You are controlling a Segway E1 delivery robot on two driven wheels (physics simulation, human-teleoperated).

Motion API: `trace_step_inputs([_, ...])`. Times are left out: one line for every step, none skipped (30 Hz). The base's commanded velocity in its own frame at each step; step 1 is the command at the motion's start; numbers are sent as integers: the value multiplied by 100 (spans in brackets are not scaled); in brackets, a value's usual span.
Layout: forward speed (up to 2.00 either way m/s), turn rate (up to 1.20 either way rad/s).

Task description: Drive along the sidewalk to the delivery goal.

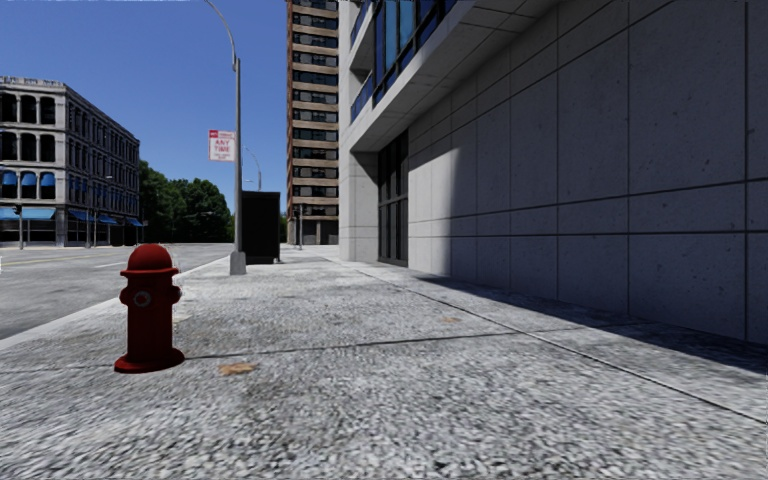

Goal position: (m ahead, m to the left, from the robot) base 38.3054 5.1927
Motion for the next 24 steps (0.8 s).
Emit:
trace_step_inputs([200, 26])
trace_step_inputs([200, 26])
trace_step_inputs([200, 26])
trace_step_inputs([200, 26])
trace_step_inputs([200, 26])
trace_step_inputs([200, 26])
trace_step_inputs([200, 26])
trace_step_inputs([200, 26])
trace_step_inputs([200, 22])
trace_step_inputs([200, 22])
trace_step_inputs([200, 19])
trace_step_inputs([200, 16])
trace_step_inputs([200, 13])
trace_step_inputs([200, 13])
trace_step_inputs([200, 12])
trace_step_inputs([200, 12])
trace_step_inputs([200, 16])
trace_step_inputs([200, 16])
trace_step_inputs([200, 17])
trace_step_inputs([200, 17])
trace_step_inputs([200, 17])
trace_step_inputs([200, 17])
trace_step_inputs([200, 18])
trace_step_inputs([200, 18])
